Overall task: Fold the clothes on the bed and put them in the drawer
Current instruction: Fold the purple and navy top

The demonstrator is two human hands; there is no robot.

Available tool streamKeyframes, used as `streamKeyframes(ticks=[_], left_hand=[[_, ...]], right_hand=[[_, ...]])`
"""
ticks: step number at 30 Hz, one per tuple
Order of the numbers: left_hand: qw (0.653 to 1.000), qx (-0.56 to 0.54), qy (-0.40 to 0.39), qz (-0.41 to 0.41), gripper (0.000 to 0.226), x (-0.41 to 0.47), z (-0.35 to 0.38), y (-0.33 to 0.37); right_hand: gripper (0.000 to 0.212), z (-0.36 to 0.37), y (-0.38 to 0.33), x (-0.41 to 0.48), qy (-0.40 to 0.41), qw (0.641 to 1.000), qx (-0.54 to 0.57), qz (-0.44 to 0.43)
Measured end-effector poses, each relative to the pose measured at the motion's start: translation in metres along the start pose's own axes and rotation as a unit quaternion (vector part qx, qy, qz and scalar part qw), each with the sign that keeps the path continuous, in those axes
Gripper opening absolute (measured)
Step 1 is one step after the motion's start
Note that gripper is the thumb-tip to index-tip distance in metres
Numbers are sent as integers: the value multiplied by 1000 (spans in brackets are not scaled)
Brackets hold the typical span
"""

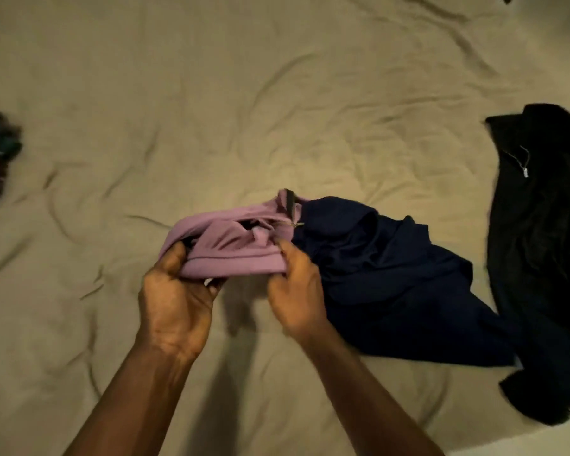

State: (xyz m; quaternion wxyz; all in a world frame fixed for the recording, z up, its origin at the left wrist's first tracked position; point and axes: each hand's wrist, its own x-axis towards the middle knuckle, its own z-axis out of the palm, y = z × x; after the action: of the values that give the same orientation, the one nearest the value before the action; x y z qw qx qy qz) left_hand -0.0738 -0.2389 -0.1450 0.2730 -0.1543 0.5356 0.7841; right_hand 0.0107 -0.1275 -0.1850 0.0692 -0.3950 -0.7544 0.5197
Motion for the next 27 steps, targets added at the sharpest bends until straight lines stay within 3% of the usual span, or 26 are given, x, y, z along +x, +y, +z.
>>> streamKeyframes(ticks=[3, 5, 7, 8, 10, 13, 16, 18, 21, 23, 25, 26, 27], left_hand=[[995, 3, -68, 71, 34, -33, -26, 41], [983, 50, -123, 127, 56, -54, -38, 61], [963, 146, -121, 191, 75, -76, -45, 73], [954, 196, -104, 200, 71, -87, -46, 77], [941, 278, -69, 183, 41, -113, -45, 89], [936, 329, -76, 95, 4, -153, -49, 98], [934, 336, -63, 100, 26, -211, -55, 124], [933, 330, -103, 100, 34, -258, -57, 155], [937, 268, -147, 167, 58, -321, -52, 212], [943, 230, -90, 222, 90, -354, -55, 260], [934, 264, -55, 236, 116, -362, -66, 302], [921, 307, -69, 229, 103, -370, -72, 318], [899, 369, -105, 213, 69, -389, -76, 336]], right_hand=[[38, -28, -49, 1, -68, 993, 83, -58], [22, -44, -90, -4, -96, 984, 114, -95], [14, -60, -133, -20, -128, 973, 137, -132], [12, -68, -152, -30, -152, 967, 149, -140], [14, -86, -198, -60, -198, 954, 151, -169], [25, -113, -258, -112, -233, 936, 131, -228], [28, -143, -323, -177, -229, 923, 72, -301], [31, -165, -362, -222, -221, 910, 64, -345], [30, -201, -414, -287, -234, 888, 64, -391], [31, -224, -439, -329, -237, 875, 94, -411], [33, -243, -455, -356, -236, 867, 148, -413], [35, -251, -462, -368, -233, 862, 178, -414], [40, -259, -472, -384, -230, 852, 205, -424]])
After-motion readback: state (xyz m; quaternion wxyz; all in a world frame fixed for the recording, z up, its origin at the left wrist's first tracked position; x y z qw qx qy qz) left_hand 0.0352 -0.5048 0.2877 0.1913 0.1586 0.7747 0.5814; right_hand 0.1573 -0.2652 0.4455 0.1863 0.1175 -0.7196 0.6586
